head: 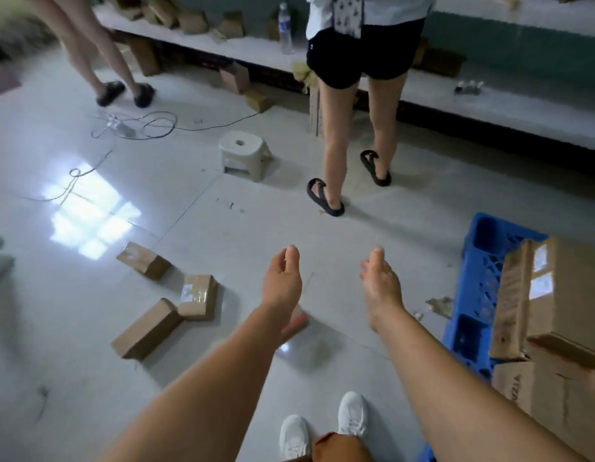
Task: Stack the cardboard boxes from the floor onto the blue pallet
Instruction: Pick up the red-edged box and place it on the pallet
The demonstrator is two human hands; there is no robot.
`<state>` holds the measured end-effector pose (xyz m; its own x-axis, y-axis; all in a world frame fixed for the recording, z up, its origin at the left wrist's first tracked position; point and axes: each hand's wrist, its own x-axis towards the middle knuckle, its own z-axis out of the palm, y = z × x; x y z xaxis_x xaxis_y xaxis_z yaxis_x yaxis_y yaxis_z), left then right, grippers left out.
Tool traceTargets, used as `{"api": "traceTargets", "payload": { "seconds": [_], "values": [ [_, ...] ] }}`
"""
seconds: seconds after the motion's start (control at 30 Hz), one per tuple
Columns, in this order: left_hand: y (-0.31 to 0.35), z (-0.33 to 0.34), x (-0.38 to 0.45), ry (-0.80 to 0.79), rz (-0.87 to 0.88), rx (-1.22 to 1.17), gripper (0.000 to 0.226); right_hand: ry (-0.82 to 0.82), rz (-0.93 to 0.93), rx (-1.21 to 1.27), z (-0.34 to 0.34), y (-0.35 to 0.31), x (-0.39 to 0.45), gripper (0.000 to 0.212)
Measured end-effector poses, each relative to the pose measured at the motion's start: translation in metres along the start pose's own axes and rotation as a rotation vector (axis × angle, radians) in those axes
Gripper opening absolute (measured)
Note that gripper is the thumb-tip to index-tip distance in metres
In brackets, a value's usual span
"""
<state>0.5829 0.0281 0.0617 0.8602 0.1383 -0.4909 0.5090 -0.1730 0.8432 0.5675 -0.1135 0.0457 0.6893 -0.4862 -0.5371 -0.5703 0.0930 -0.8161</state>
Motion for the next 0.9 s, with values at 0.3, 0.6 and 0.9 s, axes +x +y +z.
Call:
{"api": "traceTargets", "payload": {
  "seconds": [0.3,0.6,0.9],
  "values": [
    [-0.064,-0.07,0.021,0.263,-0.225,-0.2,0.033,-0.259,0.065,-0.214,0.078,0.033,0.018,0.066],
    [-0.125,-0.078,0.066,0.447,-0.398,-0.239,0.055,-0.42,0.133,-0.405,0.119,0.064,0.08,0.061],
    [-0.225,-0.063,0.153,0.438,-0.521,-0.255,0.058,-0.426,0.185,-0.533,0.178,0.14,0.157,0.057]
  ]
}}
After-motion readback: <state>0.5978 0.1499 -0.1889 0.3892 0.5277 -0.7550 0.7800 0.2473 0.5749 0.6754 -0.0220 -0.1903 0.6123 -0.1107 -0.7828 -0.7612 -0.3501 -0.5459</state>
